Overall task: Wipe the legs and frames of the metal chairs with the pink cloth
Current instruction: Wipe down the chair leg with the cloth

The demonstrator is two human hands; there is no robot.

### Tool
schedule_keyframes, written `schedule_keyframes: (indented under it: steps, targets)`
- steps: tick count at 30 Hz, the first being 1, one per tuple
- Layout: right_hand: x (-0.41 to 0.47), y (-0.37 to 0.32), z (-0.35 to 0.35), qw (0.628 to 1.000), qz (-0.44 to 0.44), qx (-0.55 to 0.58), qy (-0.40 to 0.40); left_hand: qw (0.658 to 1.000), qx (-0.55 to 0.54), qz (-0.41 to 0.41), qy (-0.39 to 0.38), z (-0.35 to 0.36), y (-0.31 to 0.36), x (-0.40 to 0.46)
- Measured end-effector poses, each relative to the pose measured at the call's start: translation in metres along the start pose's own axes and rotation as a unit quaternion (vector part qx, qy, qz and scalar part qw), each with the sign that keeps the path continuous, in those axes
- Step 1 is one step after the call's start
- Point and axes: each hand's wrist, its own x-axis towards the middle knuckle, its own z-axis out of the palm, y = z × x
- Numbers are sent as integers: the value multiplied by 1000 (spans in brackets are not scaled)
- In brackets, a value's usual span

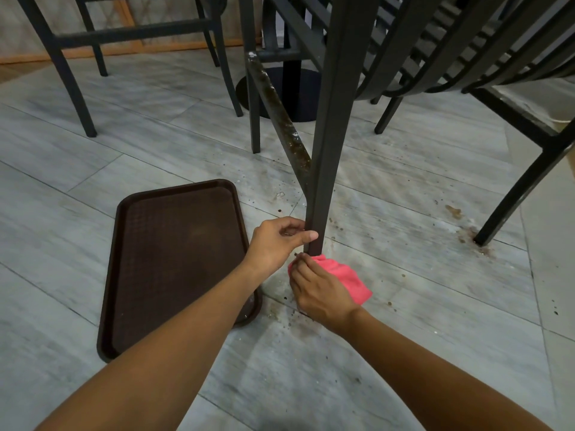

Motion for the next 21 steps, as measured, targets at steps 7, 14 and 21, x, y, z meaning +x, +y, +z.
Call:
schedule_keyframes:
  steps: [7, 14, 21]
  targets:
    - [-1, -6, 7, 1000, -8, 15, 20, 1000, 17, -1, -10, 7, -13, -1]
    - [-5, -16, 18, 999, 2, 32, 13, 999, 40, -2, -7, 10, -17, -3]
    - [-15, -29, 20, 992, 48, 113, 7, 997, 79, -3, 21, 16, -15, -8]
